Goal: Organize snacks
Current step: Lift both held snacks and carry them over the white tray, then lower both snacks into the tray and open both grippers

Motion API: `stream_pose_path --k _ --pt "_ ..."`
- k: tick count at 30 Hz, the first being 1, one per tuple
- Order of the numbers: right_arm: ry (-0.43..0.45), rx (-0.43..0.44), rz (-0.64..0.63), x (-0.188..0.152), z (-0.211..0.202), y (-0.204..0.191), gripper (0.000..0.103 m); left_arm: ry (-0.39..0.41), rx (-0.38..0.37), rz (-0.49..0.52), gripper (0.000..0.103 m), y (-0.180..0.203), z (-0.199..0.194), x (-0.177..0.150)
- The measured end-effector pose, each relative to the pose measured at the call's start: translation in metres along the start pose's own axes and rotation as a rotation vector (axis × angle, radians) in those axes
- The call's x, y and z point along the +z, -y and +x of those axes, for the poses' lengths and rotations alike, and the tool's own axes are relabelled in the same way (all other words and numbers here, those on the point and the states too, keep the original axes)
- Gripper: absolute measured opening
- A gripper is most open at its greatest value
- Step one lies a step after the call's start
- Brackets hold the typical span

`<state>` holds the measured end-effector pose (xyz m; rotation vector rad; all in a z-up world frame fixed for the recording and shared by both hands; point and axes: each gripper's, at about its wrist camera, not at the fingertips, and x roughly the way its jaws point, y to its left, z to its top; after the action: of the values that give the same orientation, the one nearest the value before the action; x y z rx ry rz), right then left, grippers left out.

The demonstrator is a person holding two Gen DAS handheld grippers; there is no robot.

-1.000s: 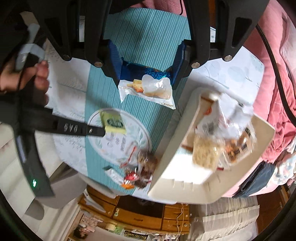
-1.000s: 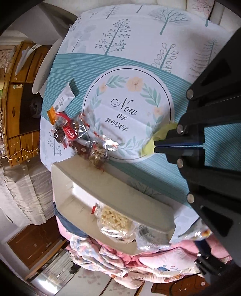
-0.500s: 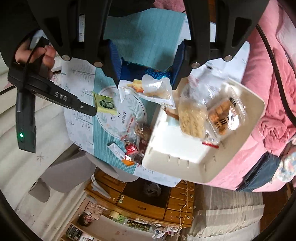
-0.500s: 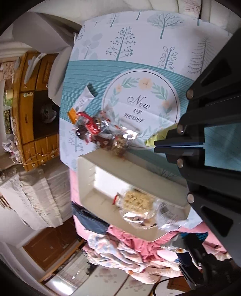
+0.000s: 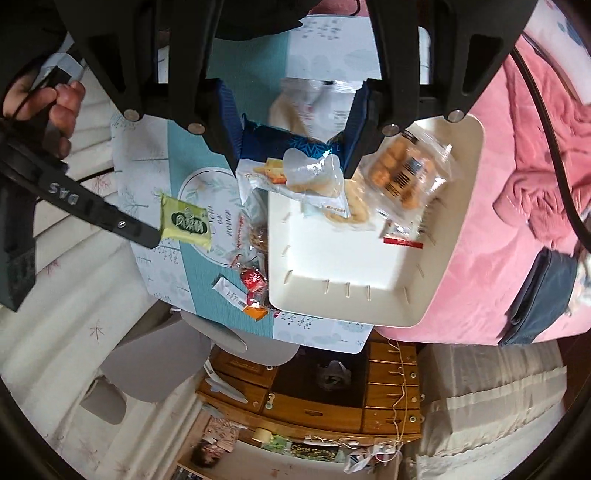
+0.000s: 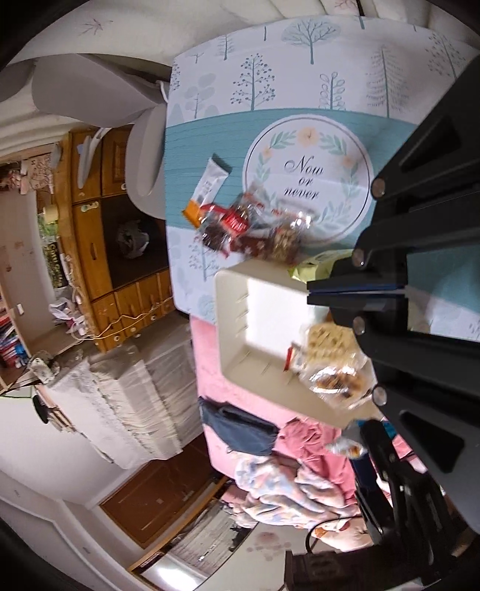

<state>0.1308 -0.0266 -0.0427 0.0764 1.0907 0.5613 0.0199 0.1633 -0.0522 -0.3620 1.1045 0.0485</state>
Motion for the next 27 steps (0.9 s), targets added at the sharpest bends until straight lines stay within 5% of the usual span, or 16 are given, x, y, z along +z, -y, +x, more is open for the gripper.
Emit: stream_pose_path --k 9,19,22,25,27 --pt "0.046 0.025 -0.008 -0.006 0.013 -0.061 0.000 -0.114 -0.038 0.030 0.049 -0.053 0.016 0.008" --pt "-0.018 0.044 -0.049 -0.024 0.049 -0.119 0.000 -0.171 -0.043 0.038 0.050 -0.097 0.026 0.014" --pt "-0.042 0.040 -0.054 -0.029 0.055 -0.125 0.001 -0.181 -0.024 0.043 0.066 -0.103 0.029 0.016" --pt "-0.037 0.024 -0.040 -0.031 0.055 -0.125 0.003 -0.190 -0.020 0.050 0.069 -0.106 0.030 0.019" --pt "-0.038 0.004 -0.024 -0.030 0.055 -0.122 0.019 -0.201 -0.022 0.047 0.076 -0.106 0.030 0.024"
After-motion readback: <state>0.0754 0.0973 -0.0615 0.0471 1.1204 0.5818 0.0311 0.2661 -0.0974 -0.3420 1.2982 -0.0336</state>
